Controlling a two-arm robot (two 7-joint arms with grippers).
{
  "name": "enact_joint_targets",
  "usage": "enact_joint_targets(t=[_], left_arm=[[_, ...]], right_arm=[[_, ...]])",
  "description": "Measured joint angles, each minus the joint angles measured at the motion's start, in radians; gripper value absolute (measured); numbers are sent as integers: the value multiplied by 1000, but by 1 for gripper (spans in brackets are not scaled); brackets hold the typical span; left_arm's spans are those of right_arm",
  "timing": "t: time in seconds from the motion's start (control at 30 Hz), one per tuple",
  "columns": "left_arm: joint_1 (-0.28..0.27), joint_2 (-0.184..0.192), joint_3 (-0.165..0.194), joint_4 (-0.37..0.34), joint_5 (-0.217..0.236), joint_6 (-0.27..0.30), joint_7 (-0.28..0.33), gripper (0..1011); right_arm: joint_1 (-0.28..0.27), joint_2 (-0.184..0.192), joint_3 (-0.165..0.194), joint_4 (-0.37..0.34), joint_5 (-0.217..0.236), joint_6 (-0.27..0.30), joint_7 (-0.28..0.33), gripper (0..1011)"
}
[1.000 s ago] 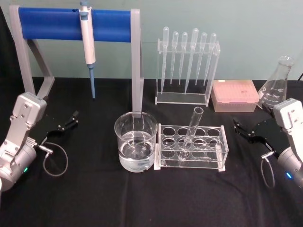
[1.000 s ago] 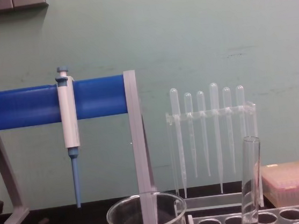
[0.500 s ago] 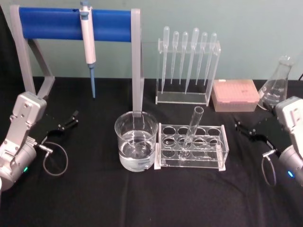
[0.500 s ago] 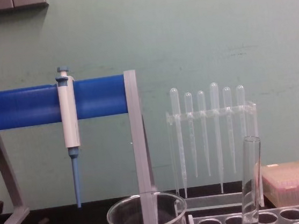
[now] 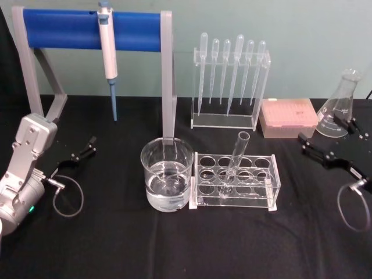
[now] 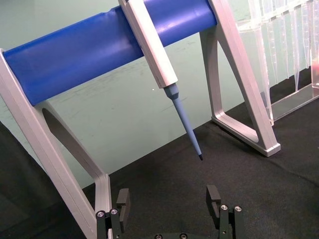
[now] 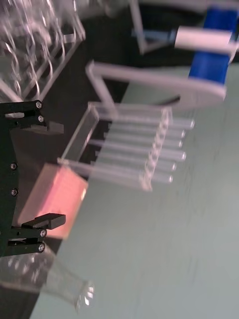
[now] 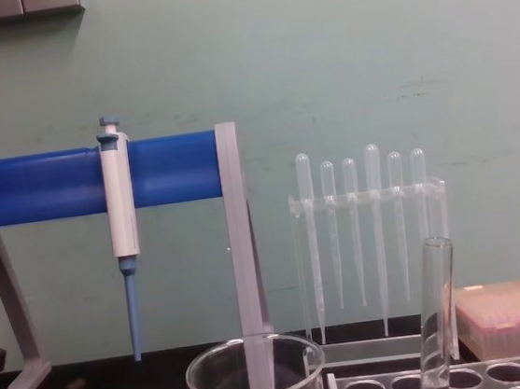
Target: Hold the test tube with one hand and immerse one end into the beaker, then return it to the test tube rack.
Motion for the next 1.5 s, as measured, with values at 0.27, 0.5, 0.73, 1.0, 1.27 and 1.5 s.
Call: enact_joint_targets(t=[0.27,0.5,0.73,1.0,1.27,1.5], left_arm=[[0,0,0,0,0,0,0,1000],[0,0,0,0,0,0,0,1000],[0,0,0,0,0,0,0,1000],[0,0,0,0,0,0,0,1000],[0,0,0,0,0,0,0,1000],[0,0,0,0,0,0,0,1000]], right_arm=[[-73,86,43,-61,140,-4,234,1003],[-90,108,42,-90,188,19,359,1003],[-65,83,22,-102,189,74,378,1003],[-21,33,-14,-114,160,143,369,1003],[18,-20,-51,-115,115,180,325,1003],[69,-87,-80,-89,91,235,281,1003]])
